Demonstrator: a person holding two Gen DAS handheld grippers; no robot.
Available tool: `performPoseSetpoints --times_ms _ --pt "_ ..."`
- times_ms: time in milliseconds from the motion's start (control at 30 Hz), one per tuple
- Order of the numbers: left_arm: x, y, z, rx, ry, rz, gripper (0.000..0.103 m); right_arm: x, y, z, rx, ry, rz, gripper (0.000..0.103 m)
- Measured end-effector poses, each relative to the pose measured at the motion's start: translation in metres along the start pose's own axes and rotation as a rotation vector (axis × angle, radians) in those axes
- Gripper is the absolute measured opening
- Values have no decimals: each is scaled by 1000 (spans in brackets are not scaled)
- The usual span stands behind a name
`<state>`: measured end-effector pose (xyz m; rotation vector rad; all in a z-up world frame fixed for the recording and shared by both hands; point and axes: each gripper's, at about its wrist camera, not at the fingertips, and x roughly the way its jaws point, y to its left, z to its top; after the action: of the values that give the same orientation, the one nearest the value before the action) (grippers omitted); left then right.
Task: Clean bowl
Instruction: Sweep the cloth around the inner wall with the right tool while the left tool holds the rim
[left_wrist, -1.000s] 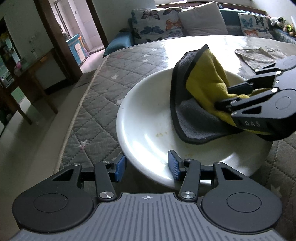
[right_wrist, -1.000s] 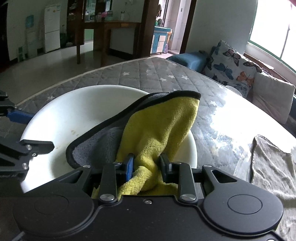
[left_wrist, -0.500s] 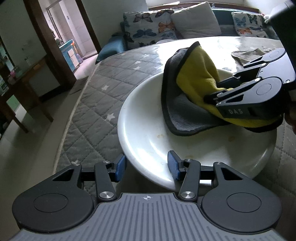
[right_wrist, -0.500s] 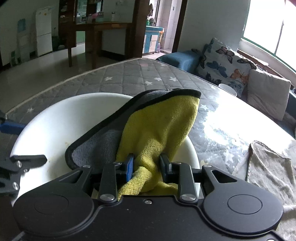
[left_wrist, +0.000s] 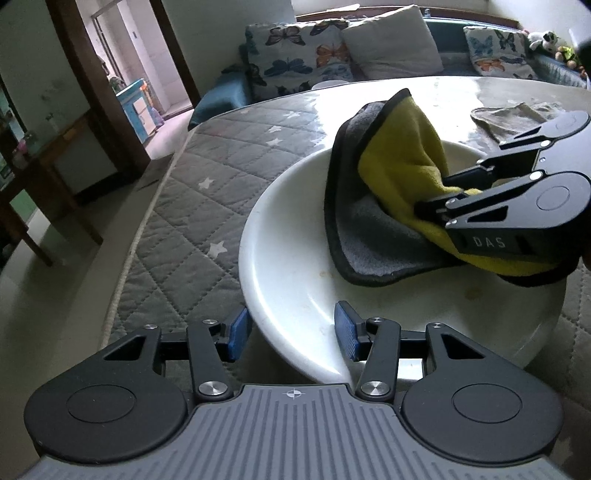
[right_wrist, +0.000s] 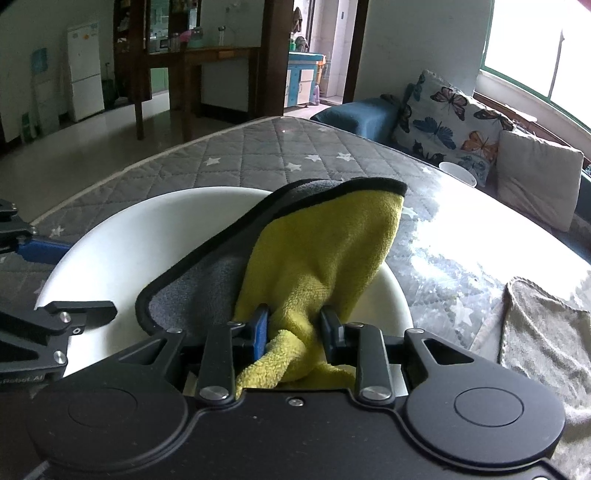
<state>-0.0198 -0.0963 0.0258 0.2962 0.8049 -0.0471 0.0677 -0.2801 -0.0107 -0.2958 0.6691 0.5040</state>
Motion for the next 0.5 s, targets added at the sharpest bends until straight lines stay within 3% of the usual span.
performPoseSetpoints --times_ms 267,500 --pt "-2 8 -5 -40 0 -86 55 -13 8 -8 -11 14 30 31" --pt "-14 9 -10 -39 -24 -81 55 -20 24 -9 -65 18 44 31"
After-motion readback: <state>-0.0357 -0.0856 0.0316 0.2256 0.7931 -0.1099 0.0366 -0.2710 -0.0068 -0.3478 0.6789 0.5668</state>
